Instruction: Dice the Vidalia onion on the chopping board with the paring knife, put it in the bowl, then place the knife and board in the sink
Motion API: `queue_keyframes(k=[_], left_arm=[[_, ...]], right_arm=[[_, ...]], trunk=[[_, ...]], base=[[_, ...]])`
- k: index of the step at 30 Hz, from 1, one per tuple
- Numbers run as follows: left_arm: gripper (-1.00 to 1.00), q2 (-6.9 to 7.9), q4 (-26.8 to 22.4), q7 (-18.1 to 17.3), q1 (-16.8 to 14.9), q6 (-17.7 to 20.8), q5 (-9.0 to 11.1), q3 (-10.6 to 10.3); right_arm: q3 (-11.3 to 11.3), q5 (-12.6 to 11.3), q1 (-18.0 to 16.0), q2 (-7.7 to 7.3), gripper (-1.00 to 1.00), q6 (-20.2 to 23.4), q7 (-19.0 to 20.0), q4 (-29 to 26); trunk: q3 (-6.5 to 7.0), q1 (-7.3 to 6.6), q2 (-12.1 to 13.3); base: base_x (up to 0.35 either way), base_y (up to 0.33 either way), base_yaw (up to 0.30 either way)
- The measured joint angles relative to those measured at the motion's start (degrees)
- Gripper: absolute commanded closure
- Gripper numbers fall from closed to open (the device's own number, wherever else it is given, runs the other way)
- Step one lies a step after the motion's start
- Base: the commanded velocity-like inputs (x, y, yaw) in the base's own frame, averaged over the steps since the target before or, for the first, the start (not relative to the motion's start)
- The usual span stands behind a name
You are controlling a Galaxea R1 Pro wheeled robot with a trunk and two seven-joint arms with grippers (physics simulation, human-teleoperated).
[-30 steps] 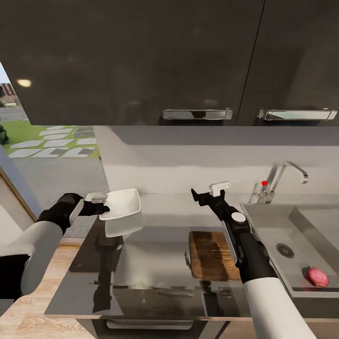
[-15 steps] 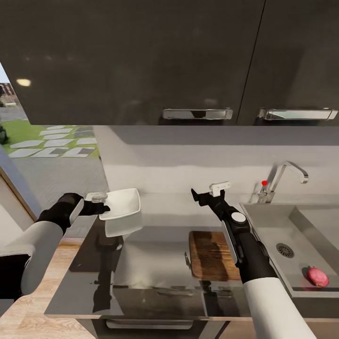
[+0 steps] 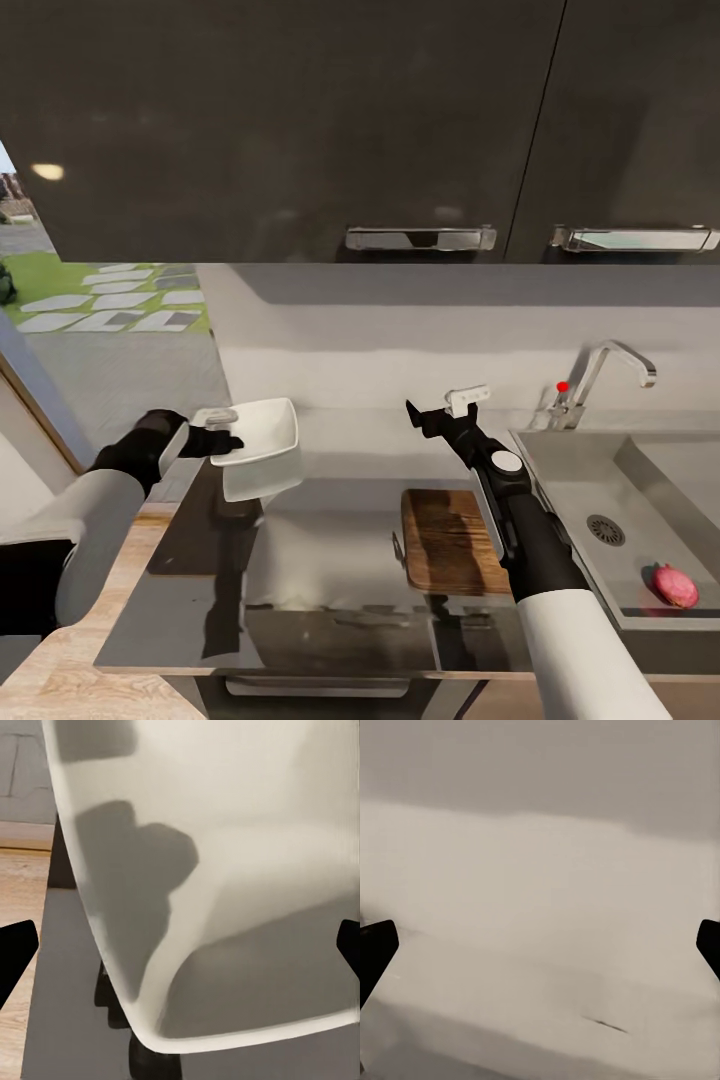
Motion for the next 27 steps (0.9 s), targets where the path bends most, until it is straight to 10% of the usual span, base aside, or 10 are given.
queue_keyframes(k=[27], left_arm=[[-1.00, -0.83, -0.3, -0.8, 0.0, -3.3, 0.0, 0.0]], right_arm=[[0.0, 0.0, 0.0, 0.00, -1.00, 0.0, 0.0, 0.0]], trunk=[[-0.33, 0.00, 0.0]], base=[[0.000, 0.000, 0.000]])
